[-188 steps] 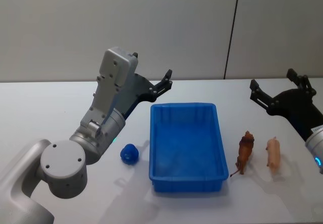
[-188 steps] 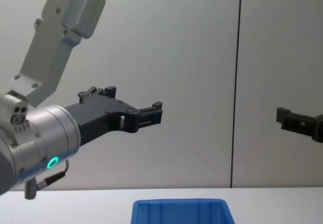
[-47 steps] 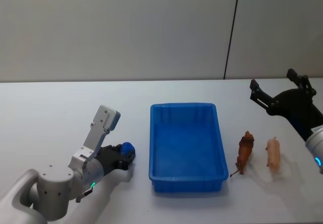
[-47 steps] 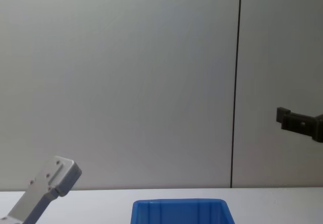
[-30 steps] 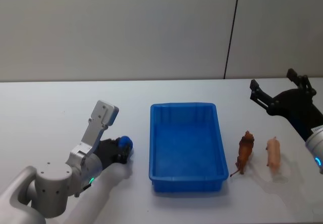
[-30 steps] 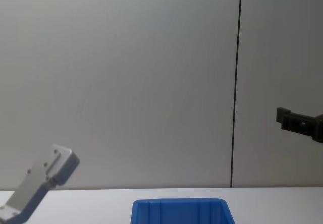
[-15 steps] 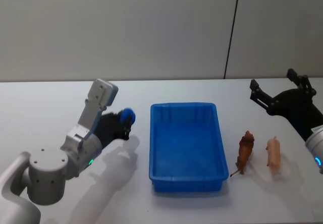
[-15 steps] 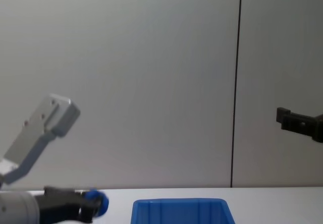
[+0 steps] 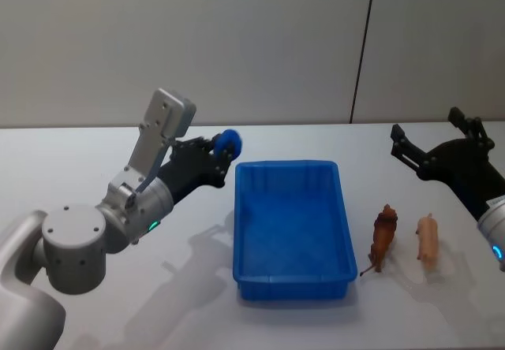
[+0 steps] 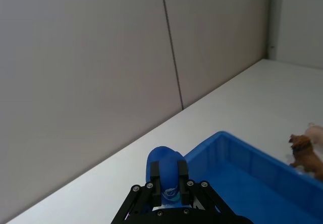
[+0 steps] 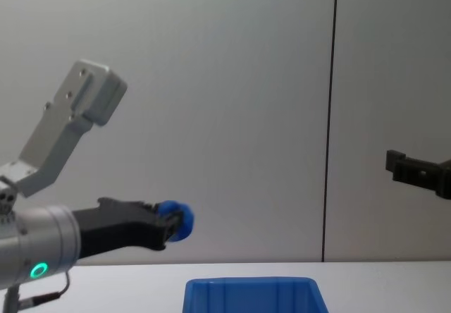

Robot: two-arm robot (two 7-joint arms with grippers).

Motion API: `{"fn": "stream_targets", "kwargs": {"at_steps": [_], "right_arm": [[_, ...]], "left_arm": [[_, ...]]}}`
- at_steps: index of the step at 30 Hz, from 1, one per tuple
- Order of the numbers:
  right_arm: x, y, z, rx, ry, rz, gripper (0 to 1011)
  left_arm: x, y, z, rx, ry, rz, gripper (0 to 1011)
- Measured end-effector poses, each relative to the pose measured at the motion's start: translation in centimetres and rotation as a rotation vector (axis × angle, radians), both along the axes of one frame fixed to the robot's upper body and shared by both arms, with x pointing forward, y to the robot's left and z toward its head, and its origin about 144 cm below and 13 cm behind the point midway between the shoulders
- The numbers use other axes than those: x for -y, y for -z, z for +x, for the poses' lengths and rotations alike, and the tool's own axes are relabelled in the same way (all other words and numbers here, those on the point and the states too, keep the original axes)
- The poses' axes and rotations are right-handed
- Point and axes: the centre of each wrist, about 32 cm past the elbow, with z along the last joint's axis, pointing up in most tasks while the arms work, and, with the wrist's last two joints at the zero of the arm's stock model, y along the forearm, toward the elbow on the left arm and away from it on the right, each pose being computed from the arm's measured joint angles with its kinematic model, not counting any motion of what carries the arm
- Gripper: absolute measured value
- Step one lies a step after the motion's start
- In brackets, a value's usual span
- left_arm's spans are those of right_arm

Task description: Pick up the two dolls from the table and place them into the box.

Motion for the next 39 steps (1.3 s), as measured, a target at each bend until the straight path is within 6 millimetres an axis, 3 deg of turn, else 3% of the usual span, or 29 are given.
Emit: {"fn": "stream_targets", "kwargs": {"at_steps": [10,23,27,29,37,39], "right_arm": [[0.0,0.0,0.0,0.0,0.0,0.0,1001],[0.0,0.0,0.0,0.0,0.0,0.0,1001],[0.0,0.0,0.0,0.0,0.0,0.0,1001],[0.0,0.0,0.0,0.0,0.0,0.0,1001],[0.0,0.0,0.0,0.0,0.0,0.0,1001],[0.0,0.0,0.0,0.0,0.0,0.0,1001]], "left_arm": [[0.5,-0.8,0.9,0.022,0.127,-0.049,209],[1.4,-0.7,2.4,-0.016,0.319,-0.102,621],[1.5,-0.5,2.8,-0.027,0.353,-0.113,705],[1.6,-0.4,2.9,-0.029,0.36,-0.117,799],[1.4,-0.1,2.8,-0.01,0.336,-0.119,996],[1.3,0.0,2.7,-0.004,0.324,-0.117,1001]]}}
